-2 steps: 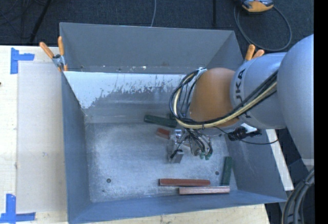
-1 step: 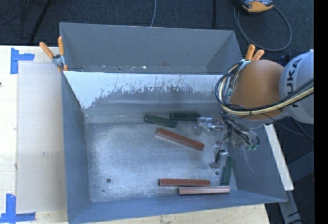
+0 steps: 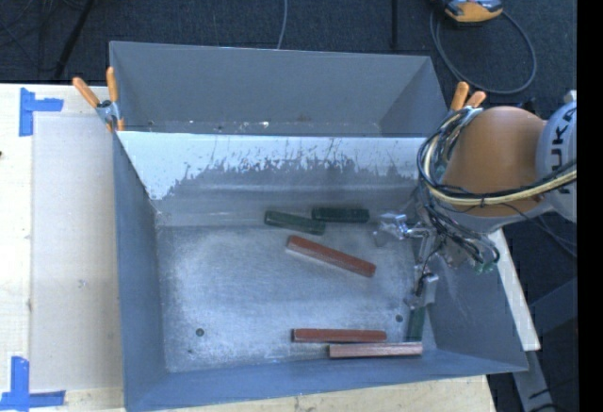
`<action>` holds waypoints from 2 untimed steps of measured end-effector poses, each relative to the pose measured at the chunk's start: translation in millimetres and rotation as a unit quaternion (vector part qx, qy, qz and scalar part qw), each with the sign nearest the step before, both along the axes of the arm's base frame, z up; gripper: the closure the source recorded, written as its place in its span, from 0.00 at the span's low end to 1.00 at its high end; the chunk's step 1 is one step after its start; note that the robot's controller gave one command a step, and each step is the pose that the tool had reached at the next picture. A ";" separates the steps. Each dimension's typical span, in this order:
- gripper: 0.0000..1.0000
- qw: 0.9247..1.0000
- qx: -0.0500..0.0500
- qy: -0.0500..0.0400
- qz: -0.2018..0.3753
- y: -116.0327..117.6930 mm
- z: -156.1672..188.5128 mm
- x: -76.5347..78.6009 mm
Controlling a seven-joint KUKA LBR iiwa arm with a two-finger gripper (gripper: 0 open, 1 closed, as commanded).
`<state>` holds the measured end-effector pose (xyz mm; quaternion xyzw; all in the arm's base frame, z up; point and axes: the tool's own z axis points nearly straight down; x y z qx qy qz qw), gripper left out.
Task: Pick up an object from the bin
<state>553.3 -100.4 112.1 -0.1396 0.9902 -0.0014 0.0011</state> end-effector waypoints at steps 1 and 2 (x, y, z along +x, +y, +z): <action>1.00 0.991 0.001 0.002 -0.133 56.3 -42.4 11.7; 1.00 0.991 0.001 0.002 -0.132 56.4 -42.4 11.7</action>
Offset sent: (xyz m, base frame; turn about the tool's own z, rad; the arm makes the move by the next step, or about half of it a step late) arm 0.0000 0.0000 0.0000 0.0000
